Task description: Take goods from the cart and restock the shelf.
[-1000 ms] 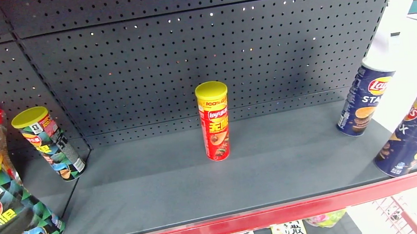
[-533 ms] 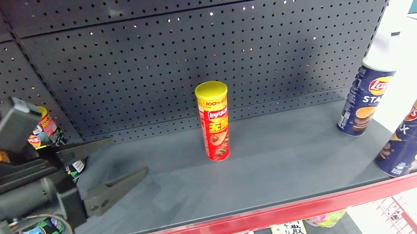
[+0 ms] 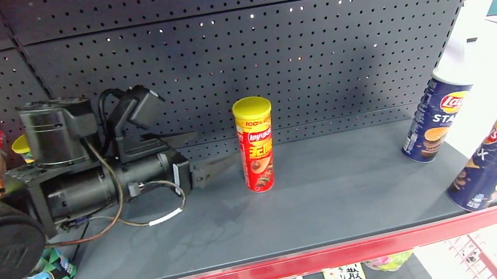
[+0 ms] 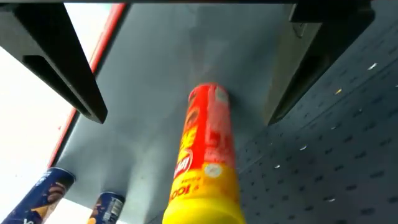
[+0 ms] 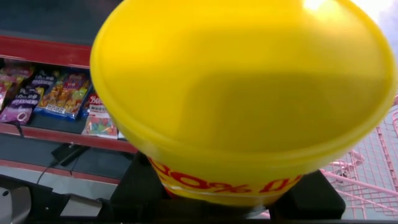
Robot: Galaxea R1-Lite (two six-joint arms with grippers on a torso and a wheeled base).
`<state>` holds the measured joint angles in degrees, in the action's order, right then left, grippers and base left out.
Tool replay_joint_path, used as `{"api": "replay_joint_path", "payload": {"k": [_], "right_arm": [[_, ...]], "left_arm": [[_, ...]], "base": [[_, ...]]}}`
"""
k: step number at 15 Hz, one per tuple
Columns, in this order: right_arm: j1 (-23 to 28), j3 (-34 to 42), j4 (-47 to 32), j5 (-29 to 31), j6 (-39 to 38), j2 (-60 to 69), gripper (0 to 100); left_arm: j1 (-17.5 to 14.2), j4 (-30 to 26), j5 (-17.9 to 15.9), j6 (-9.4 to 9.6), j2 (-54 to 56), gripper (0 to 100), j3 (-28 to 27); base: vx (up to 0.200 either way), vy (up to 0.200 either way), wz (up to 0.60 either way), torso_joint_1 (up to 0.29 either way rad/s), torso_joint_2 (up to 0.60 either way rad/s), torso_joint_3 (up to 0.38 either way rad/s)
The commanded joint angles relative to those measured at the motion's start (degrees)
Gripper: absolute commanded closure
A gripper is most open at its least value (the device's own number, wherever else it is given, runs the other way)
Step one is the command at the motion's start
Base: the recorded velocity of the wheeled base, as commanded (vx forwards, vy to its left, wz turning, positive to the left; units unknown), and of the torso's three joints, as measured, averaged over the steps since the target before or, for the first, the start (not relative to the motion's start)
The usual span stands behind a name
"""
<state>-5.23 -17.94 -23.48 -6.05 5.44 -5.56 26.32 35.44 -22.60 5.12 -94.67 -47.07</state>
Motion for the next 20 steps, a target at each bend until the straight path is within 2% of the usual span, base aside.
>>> {"api": "replay_joint_path", "payload": {"k": [1,6,10,15,20], "right_arm": [[-0.04,0.19,0.01,-0.02,0.01,0.02,100],[-0.04,0.19,0.01,0.07,-0.08,0.02,100],[-0.04,0.19,0.01,0.07,-0.08,0.02,100],[-0.04,0.19,-0.08,0.16,-0.08,0.02,100],[-0.04,0.19,0.01,0.51,-0.16,0.02,100]], "left_arm": [[1.72,0.07,0.19,-0.02,-6.05,0,-3.91],[2.16,-0.11,0.28,0.33,-12.91,0,-11.64],[2.16,0.25,0.45,0.50,-15.37,0,-13.58],[2.24,-0.11,0.80,0.42,-20.03,0,-21.05],[2.77,-0.02,1.95,0.42,-23.01,0,-24.91]], "base": [[0.000,0.000,0.00,0.000,0.00,0.000],[0.000,0.000,0.00,0.000,0.00,0.000],[0.000,0.000,0.00,0.000,0.00,0.000],[0.000,0.000,0.00,0.000,0.00,0.000],[0.000,0.000,0.00,0.000,0.00,0.000]]}}
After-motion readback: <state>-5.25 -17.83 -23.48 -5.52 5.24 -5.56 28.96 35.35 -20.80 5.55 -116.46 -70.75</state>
